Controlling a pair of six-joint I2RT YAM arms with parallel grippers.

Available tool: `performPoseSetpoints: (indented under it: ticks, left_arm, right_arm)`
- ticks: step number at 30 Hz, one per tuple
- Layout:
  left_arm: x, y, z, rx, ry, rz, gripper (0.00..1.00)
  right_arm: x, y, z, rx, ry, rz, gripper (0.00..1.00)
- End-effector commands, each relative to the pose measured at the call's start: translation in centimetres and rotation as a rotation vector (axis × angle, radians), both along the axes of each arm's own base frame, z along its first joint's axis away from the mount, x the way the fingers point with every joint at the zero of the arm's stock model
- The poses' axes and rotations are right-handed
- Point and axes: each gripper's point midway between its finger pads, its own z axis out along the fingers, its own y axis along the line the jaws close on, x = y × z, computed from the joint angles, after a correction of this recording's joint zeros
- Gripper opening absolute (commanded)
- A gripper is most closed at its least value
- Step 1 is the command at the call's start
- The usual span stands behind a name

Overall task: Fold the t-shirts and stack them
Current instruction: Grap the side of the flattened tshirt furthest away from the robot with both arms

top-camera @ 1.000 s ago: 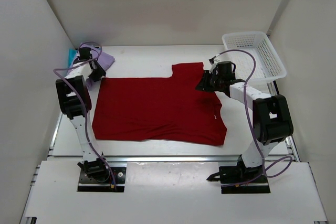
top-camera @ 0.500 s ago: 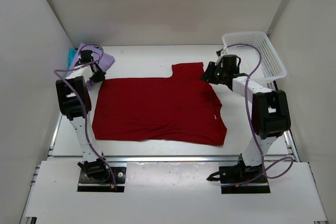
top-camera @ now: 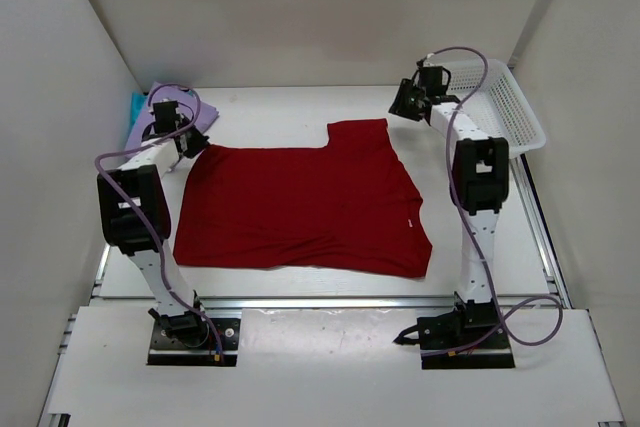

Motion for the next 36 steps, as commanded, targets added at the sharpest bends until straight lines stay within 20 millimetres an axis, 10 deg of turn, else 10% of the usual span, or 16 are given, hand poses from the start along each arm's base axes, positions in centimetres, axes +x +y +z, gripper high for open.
performPoseSetpoints:
  ticks: [1, 9, 24, 31, 36]
  left_arm:
    - [0.2, -1.5, 2.1, -0.046, -0.078, -0.026, 0.0]
    - [0.1, -1.8, 2.2, -0.076, -0.082, -0.041, 0.0]
    - [0.3, -2.0, 3.1, -0.092, -0.109, -0.05, 0.0]
    - [0.4, -2.2, 2.8, -0.084, -0.103, -0.047, 0.0]
    - [0.6, -2.0, 3.2, -0.088, -0.112, -0.043, 0.0]
  right_arm:
    - [1.7, 1.0, -1.7, -0.057, 0.064, 0.009, 0.36]
    - [4.1, 2.4, -2.8, -0.079, 0.129, 0.019, 0.38]
    - [1.3, 3.8, -4.8, -0.127, 0.247, 0.048, 0.37]
    - [1.5, 4.5, -5.1, -0.023, 0.259, 0.065, 0.18]
    - [3.2, 4.0, -0.8, -0.058, 0.133, 0.061, 0.0]
